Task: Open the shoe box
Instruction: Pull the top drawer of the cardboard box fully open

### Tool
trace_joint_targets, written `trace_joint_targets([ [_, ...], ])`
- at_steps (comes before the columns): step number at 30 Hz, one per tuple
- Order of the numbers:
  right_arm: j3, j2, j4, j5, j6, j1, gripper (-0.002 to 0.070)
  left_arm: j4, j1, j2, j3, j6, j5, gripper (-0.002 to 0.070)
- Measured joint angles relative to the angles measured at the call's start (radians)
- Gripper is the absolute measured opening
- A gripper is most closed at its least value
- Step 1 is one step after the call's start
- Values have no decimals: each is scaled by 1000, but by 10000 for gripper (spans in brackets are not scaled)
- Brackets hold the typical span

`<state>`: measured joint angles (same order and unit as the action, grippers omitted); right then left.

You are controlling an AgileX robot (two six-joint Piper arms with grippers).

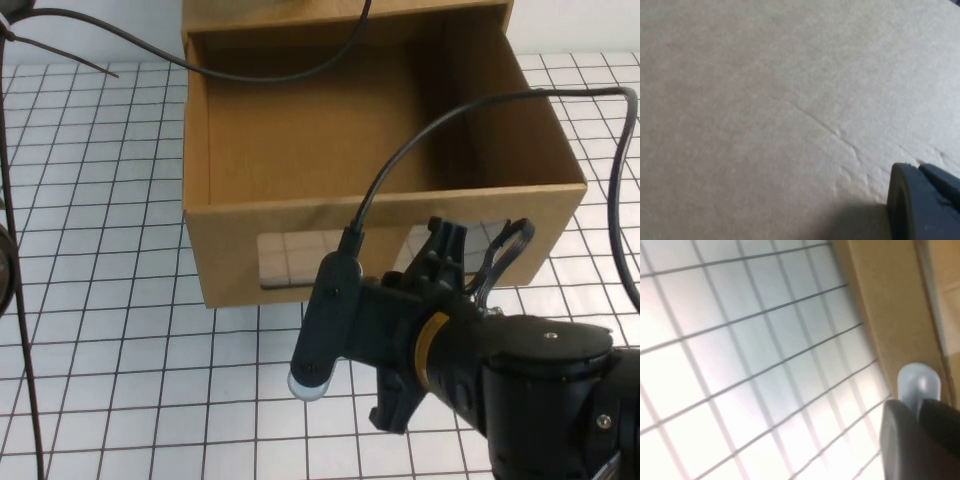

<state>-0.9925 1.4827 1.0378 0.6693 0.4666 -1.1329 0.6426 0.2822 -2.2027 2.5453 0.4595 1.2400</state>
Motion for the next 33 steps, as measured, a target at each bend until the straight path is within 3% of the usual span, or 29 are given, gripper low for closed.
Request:
trace_joint_targets([
  [5, 0, -5, -121, 25, -41, 0, 209, 8, 0, 0, 0, -2, 0, -2],
  [9, 0, -38, -193, 49, -82, -10, 254, 22, -2, 0, 0, -2, 0, -2],
  [15, -2, -151, -226, 55, -85, -68, 185, 20, -2, 24, -7, -4, 15, -2],
  [21, -80, -211, -195, 106, -30, -33, 47, 20, -2, 121, -9, 2, 19, -2],
  [25, -132, -211, -180, 117, -25, 65, -1, 2, -2, 191, -9, 10, 21, -2],
  [33, -181, -225, -233, 91, -44, 356, -13, -194, -2, 331, -9, -28, 32, -2],
])
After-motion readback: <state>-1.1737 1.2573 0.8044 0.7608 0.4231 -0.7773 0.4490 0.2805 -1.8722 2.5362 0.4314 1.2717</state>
